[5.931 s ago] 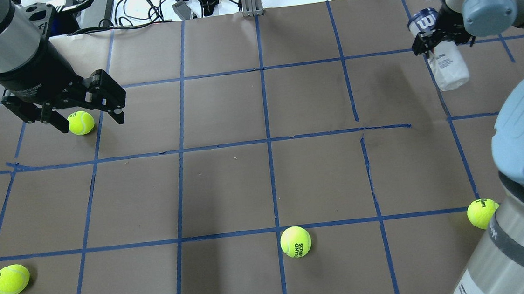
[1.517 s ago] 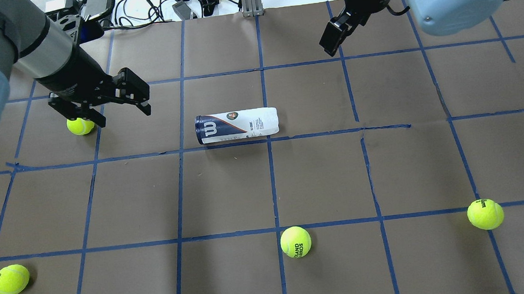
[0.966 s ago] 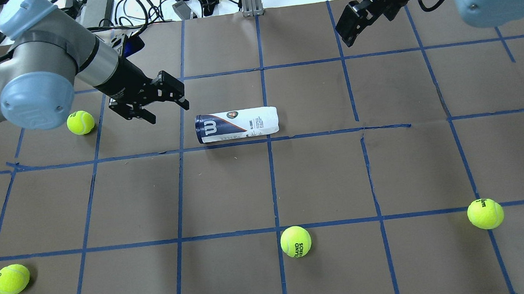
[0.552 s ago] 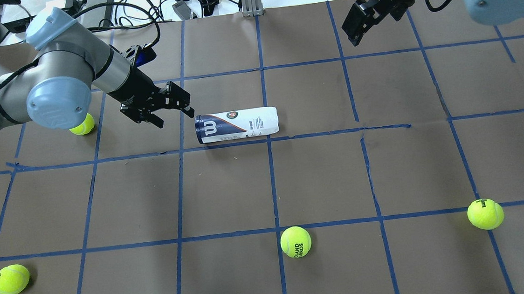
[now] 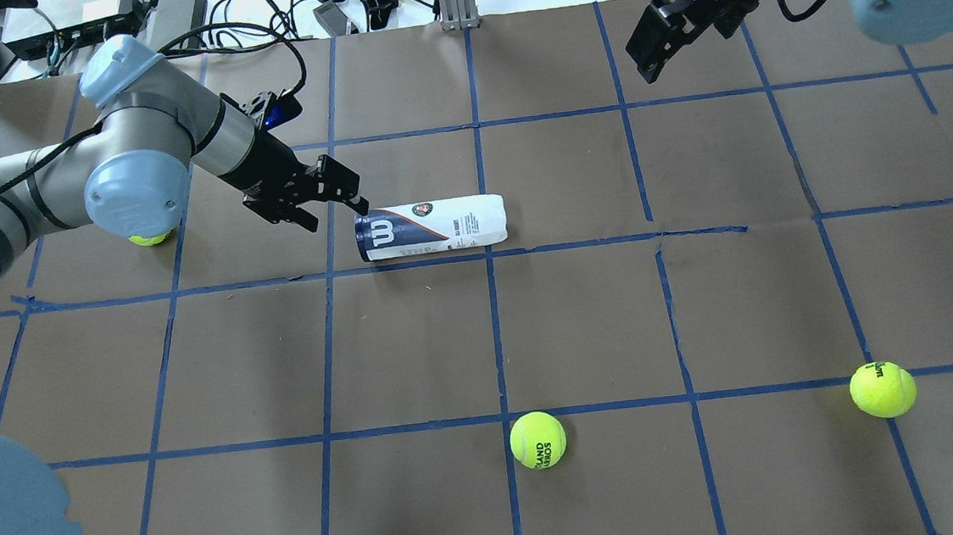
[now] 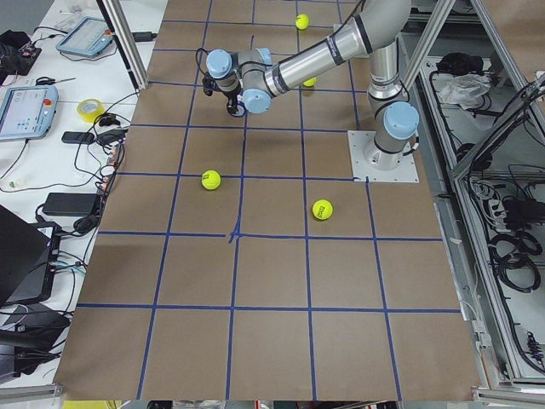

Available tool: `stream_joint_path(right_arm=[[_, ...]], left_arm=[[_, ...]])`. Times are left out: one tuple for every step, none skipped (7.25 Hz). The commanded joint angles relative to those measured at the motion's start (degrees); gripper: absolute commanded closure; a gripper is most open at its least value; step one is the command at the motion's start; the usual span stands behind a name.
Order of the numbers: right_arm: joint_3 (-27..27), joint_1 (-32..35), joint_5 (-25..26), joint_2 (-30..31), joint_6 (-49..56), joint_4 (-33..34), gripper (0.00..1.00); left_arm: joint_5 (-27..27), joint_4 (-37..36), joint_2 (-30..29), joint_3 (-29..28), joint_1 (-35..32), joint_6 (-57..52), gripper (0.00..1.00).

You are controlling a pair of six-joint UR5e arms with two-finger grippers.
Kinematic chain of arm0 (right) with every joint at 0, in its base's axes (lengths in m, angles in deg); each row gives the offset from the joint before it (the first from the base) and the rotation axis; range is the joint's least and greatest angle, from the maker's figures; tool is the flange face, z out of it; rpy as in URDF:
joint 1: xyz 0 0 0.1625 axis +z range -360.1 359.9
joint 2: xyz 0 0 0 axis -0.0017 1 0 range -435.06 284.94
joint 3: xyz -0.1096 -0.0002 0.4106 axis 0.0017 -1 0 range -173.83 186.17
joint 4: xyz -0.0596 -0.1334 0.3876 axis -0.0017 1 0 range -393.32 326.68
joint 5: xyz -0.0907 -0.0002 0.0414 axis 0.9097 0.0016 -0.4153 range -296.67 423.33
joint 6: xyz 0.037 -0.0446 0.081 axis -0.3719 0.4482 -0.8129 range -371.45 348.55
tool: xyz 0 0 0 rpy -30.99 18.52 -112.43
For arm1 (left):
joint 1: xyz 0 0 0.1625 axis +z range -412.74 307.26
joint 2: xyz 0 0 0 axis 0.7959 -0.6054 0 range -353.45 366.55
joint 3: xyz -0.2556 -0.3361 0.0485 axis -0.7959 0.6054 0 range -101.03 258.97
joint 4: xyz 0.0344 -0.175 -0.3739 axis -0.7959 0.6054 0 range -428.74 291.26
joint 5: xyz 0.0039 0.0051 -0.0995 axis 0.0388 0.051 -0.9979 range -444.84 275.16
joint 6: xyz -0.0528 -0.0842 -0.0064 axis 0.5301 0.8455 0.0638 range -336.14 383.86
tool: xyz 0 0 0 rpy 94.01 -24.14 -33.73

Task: Lift up tennis ball bucket
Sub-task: 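Move the left gripper to the can's navy end and close on it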

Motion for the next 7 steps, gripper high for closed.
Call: stream_joint_path(right_arm=[[0.0, -0.1, 0.0, 0.0, 0.0, -0.1, 0.00], [0.0, -0.1, 0.0, 0.0, 0.0, -0.2, 0.00], [0.5, -0.1, -0.1, 0.0, -0.1, -0.2, 0.00], [0.9, -0.1, -0.1, 0.0, -0.1, 0.0, 0.00], [0.9, -0.1, -0.1, 0.0, 0.0, 0.0, 0.00], [0.9, -0.1, -0.1, 0.0, -0.1, -0.1, 0.00], [0.9, -0.1, -0.1, 0.1, -0.1, -0.1, 0.00]], left_arm=[[-3.3, -2.1, -2.0, 0.2, 0.0, 0.2, 0.00], [-3.8, -3.0, -3.0, 0.2, 0.0, 0.3, 0.00], [-5.4, -3.0, -3.7, 0.1, 0.0, 0.3, 0.00], [-5.4, -3.7, -4.1, 0.0, 0.0, 0.4, 0.00], [-5.6, -5.0, -4.6, 0.1, -0.1, 0.7, 0.00], [-8.3, -5.8, -5.5, 0.2, -0.1, 1.0, 0.00], [-9.1, -5.9, -5.8, 0.1, -0.1, 1.6, 0.00]])
